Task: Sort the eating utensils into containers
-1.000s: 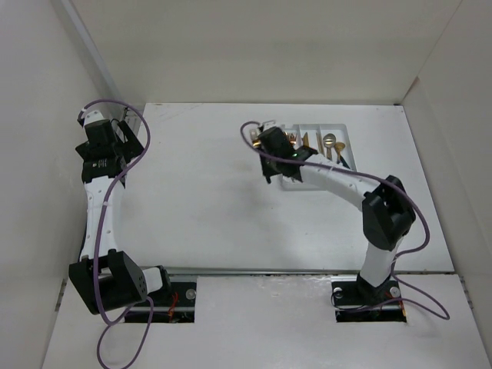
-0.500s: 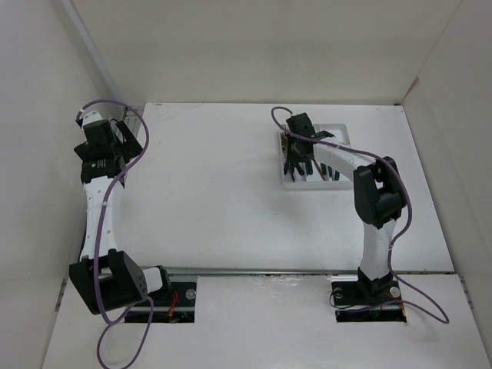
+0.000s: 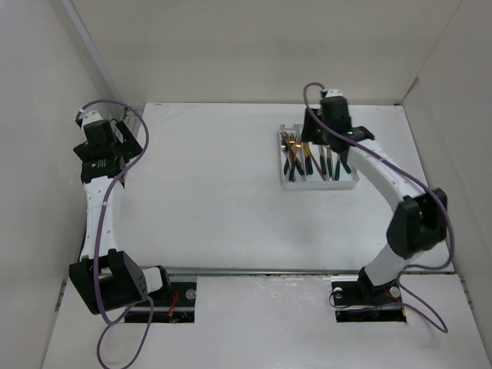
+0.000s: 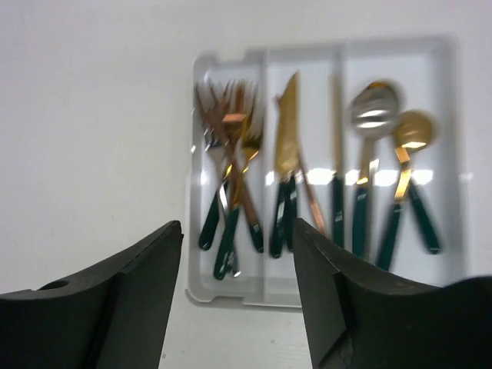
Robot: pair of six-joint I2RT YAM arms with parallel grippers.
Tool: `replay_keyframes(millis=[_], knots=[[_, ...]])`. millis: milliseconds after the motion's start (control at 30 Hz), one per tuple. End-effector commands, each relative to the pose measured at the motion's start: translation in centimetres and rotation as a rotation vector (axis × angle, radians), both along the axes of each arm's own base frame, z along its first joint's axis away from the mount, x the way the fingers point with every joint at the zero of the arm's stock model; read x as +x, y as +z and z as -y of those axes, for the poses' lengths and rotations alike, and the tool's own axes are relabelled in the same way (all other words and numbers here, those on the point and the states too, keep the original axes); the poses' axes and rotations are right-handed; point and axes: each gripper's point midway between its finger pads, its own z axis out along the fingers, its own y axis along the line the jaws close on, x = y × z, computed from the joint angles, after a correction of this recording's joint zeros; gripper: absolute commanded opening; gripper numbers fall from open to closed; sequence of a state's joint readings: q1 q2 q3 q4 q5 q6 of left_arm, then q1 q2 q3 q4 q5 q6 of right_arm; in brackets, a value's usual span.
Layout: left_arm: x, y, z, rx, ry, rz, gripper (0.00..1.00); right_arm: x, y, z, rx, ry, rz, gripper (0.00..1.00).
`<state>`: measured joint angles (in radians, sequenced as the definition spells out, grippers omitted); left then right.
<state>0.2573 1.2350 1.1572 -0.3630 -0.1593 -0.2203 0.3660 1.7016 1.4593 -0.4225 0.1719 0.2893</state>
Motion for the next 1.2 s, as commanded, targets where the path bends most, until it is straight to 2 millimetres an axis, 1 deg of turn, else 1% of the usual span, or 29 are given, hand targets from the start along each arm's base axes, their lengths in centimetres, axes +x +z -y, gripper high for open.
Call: replay_keyframes(millis=[0, 33, 67, 100, 133, 167, 200, 233, 267, 300, 333, 367, 400, 433, 467, 500, 533, 567, 633, 667, 700, 767, 833, 867, 933, 1000, 1100, 1133, 1167], knots=[[0.3, 1.2, -0.5, 0.020, 0.016, 0.039, 1.00, 0.0, 6.7, 6.3, 0.034, -0.124, 0.189, 0.65], [0.3, 1.2, -0.5, 0.020, 0.016, 0.039, 1.00, -0.3, 7.5, 8.1, 0.025, -0.157, 0.218, 0.65], [0.3, 1.2, -0.5, 0.020, 0.016, 0.039, 1.00, -1.3, 9.8, 10.1, 0.023, -0.199, 0.276, 0.67], [0.3, 1.2, -0.5, 0.020, 0.016, 0.039, 1.00, -1.9, 10.2, 12.2, 0.010, -0.254, 0.291, 0.68], [0.3, 1.2, -0.5, 0.020, 0.016, 0.039, 1.00, -2.7, 9.8, 15.9, -0.008, -0.342, 0.287, 0.70], [0.3, 1.2, -0.5, 0.020, 0.016, 0.039, 1.00, -4.0, 11.6, 17.8, -0.016, -0.388, 0.340, 0.70], [0.3, 1.2, -0.5, 0.020, 0.016, 0.039, 1.00, -4.9, 11.9, 19.6, -0.039, -0.434, 0.352, 0.73], [0.3, 1.2, -0.5, 0.020, 0.016, 0.039, 1.00, -6.2, 11.5, 22.5, -0.078, -0.520, 0.353, 0.75], [0.3, 1.2, -0.5, 0.020, 0.016, 0.039, 1.00, -7.2, 11.8, 23.7, -0.101, -0.556, 0.364, 0.76], [0.3, 1.2, -0.5, 0.020, 0.016, 0.039, 1.00, -8.7, 13.4, 24.7, -0.126, -0.587, 0.412, 0.78], [0.3, 1.2, -0.5, 0.020, 0.016, 0.039, 1.00, -9.9, 13.8, 26.4, -0.150, -0.660, 0.430, 0.83], [0.3, 1.2, -0.5, 0.020, 0.016, 0.039, 1.00, -11.0, 13.4, 27.2, -0.176, -0.687, 0.424, 0.85], [0.3, 1.2, -0.5, 0.020, 0.016, 0.039, 1.00, -12.4, 14.7, 27.7, -0.179, -0.723, 0.473, 0.88], [0.3, 1.2, -0.4, 0.015, 0.007, 0.041, 1.00, -13.1, 15.1, 27.9, -0.185, -0.744, 0.486, 0.92], [0.3, 1.2, -0.4, 0.015, 0.007, 0.041, 1.00, -14.0, 14.8, 28.7, -0.202, -0.785, 0.485, 0.93], [0.3, 1.2, -0.4, 0.015, 0.007, 0.041, 1.00, -14.5, 15.4, 28.6, -0.197, -0.787, 0.505, 0.96], [0.4, 1.2, -0.1, 0.002, 0.001, 0.046, 1.00, -15.1, 15.7, 28.5, -0.194, -0.789, 0.520, 1.00], [0.4, 1.2, -0.1, 0.002, 0.001, 0.046, 1.00, -15.4, 16.0, 28.5, -0.191, -0.790, 0.531, 1.00], [0.4, 1.2, -0.1, 0.002, 0.001, 0.046, 1.00, -15.8, 15.3, 28.4, -0.193, -0.789, 0.523, 1.00], [0.4, 1.5, 0.1, -0.001, -0.007, 0.056, 1.00, -15.8, 15.3, 28.4, -0.193, -0.789, 0.523, 1.00], [0.4, 1.5, 0.1, -0.001, -0.007, 0.056, 1.00, -15.9, 14.5, 28.3, -0.188, -0.791, 0.502, 1.00], [0.4, 1.5, 0.1, -0.001, -0.007, 0.056, 1.00, -15.9, 14.1, 28.2, -0.153, -0.807, 0.494, 1.00], [0.3, 1.1, 0.2, -0.008, -0.015, 0.048, 1.00, -16.1, 14.4, 28.2, -0.132, -0.826, 0.510, 1.00], [0.2, 1.4, 0.3, -0.005, -0.015, 0.057, 1.00, -16.2, 14.2, 28.2, -0.126, -0.829, 0.502, 1.00], [0.2, 1.4, 0.3, -0.012, -0.010, 0.061, 1.00, -16.4, 14.5, 28.1, -0.102, -0.838, 0.518, 1.00], [0.2, 1.4, 0.3, -0.012, -0.010, 0.061, 1.00, -16.7, 15.2, 27.9, -0.078, -0.846, 0.551, 1.00], [0.2, 1.7, 0.5, -0.015, -0.018, 0.071, 1.00, -16.8, 15.1, 27.9, -0.069, -0.850, 0.553, 1.00], [0.2, 1.7, 0.5, -0.015, -0.018, 0.071, 1.00, -17.0, 15.7, 27.8, -0.053, -0.854, 0.580, 1.00], [0.2, 1.7, 0.5, -0.015, -0.018, 0.071, 1.00, -17.2, 15.5, 27.8, -0.053, -0.854, 0.579, 1.00]])
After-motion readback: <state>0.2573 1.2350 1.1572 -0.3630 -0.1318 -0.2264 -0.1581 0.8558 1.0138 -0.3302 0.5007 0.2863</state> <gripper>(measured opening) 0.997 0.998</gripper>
